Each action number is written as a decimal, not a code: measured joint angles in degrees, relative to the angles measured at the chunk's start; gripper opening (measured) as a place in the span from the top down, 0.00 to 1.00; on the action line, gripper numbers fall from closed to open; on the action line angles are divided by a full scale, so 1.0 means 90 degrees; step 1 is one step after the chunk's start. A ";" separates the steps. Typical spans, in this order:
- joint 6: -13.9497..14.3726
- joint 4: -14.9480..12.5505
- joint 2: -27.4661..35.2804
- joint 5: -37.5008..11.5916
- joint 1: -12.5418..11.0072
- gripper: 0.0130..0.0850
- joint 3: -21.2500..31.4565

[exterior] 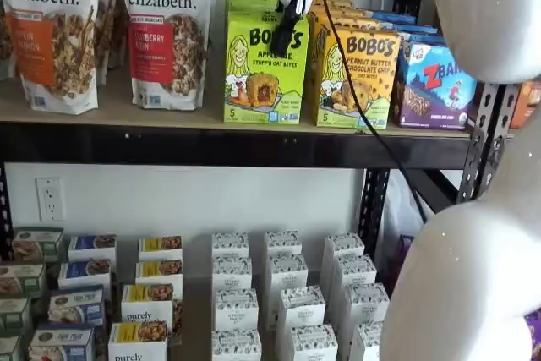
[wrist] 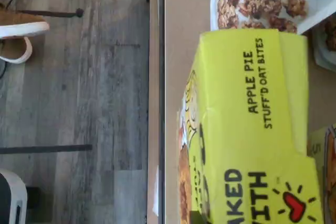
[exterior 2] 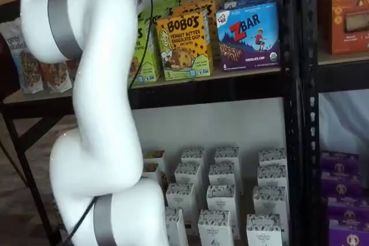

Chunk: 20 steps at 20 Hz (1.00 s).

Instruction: Pick the green box on the top shelf, the fourth from the left

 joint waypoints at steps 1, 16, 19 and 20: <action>0.0003 -0.0017 0.0005 0.0010 0.0005 0.89 -0.0008; 0.0108 0.0114 0.0006 0.0506 0.0026 0.89 -0.0312; 0.0177 0.0033 -0.0135 0.0538 0.0076 0.89 -0.0299; 0.0194 0.0042 -0.0188 0.0584 0.0077 0.89 -0.0304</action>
